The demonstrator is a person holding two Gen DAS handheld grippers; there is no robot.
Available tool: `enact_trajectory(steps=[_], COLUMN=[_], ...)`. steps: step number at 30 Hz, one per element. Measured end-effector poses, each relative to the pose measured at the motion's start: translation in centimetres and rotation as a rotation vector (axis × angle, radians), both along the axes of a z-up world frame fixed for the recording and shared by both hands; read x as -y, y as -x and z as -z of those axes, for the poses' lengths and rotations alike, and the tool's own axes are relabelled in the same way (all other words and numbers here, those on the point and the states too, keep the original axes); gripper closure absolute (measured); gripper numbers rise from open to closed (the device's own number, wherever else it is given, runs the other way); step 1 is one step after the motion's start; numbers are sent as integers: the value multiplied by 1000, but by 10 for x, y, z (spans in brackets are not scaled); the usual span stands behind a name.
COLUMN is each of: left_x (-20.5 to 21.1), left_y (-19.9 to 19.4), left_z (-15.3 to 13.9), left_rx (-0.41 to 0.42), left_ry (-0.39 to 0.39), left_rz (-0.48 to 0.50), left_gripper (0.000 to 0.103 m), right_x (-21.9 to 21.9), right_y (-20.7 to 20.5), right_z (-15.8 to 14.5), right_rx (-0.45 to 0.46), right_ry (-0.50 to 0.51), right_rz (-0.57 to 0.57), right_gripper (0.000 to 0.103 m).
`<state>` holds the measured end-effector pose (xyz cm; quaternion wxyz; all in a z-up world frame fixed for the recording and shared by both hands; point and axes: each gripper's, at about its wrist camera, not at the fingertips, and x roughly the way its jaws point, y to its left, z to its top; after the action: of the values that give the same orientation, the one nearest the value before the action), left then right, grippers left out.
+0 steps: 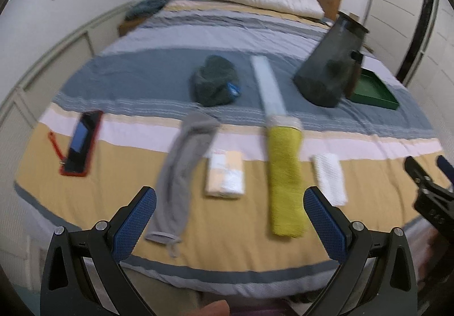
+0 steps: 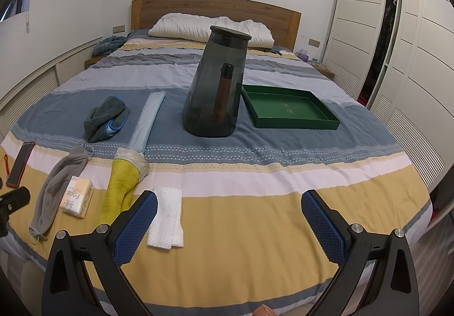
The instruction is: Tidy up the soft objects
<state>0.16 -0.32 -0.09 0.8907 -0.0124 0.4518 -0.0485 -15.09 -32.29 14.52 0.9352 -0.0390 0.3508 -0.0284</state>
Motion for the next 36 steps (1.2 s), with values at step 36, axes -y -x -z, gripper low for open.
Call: enact_trajectory(steps=[36], left_x=[59], left_y=[-3], left_z=[3], left_rx=[119], left_ry=[-417], left_rz=[98], left_gripper=[1], right_x=[7], right_y=[2], right_z=[-2], right_rx=[4], right_ry=[8], right_rz=[18], right_gripper=[0])
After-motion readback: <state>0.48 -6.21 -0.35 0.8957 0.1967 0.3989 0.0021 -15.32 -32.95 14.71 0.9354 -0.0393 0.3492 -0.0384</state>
